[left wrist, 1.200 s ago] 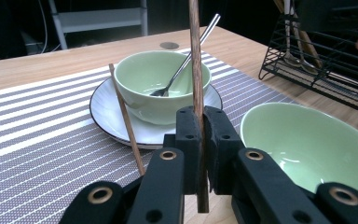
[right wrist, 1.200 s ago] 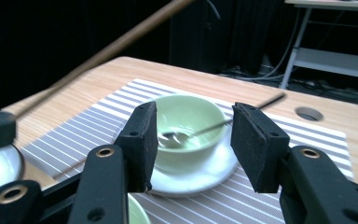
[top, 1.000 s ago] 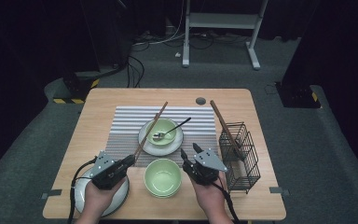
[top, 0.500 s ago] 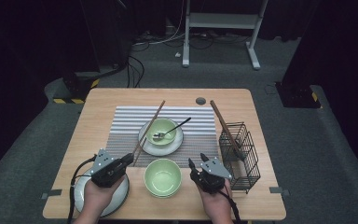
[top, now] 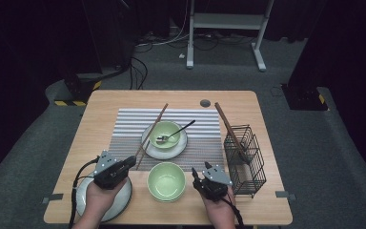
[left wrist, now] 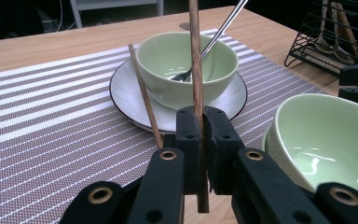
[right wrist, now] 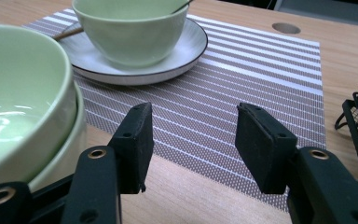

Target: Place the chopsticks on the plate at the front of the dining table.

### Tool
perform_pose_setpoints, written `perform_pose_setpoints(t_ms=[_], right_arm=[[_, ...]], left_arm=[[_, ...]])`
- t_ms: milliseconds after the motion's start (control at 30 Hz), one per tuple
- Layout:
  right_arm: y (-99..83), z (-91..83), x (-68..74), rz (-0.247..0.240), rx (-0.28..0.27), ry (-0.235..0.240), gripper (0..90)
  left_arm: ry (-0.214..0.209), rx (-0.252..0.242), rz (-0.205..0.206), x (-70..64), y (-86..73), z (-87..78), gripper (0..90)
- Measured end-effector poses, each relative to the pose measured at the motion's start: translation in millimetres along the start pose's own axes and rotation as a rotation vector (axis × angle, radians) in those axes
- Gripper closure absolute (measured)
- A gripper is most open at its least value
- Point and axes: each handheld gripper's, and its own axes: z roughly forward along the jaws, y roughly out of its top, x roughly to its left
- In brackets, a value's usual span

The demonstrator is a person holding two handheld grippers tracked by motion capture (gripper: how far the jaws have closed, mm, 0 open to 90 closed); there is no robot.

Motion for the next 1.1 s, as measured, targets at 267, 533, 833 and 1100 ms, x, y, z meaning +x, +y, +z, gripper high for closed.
perform_pose_setpoints(t_ms=[267, 533, 833, 1100], right_arm=[[-8.3, 7.5, -5.0, 0.008, 0.043, -0.003, 43.3], [-15.4, 13.6, -7.2, 0.019, 0.088, 0.0, 43.0], [-16.7, 17.4, -9.2, 0.021, 0.106, -0.001, 42.6], [-16.5, 17.6, -9.1, 0.029, 0.114, 0.004, 42.5]], left_arm=[[0.009, 0.035, 0.001, 5.1, 0.5, 8.7, 84.7], [0.026, 0.081, -0.001, 11.6, 3.1, 20.0, 84.7], [0.047, 0.131, -0.025, 21.7, 4.7, 33.5, 84.7], [0.088, 0.187, -0.046, 30.0, 5.4, 47.2, 84.7]])
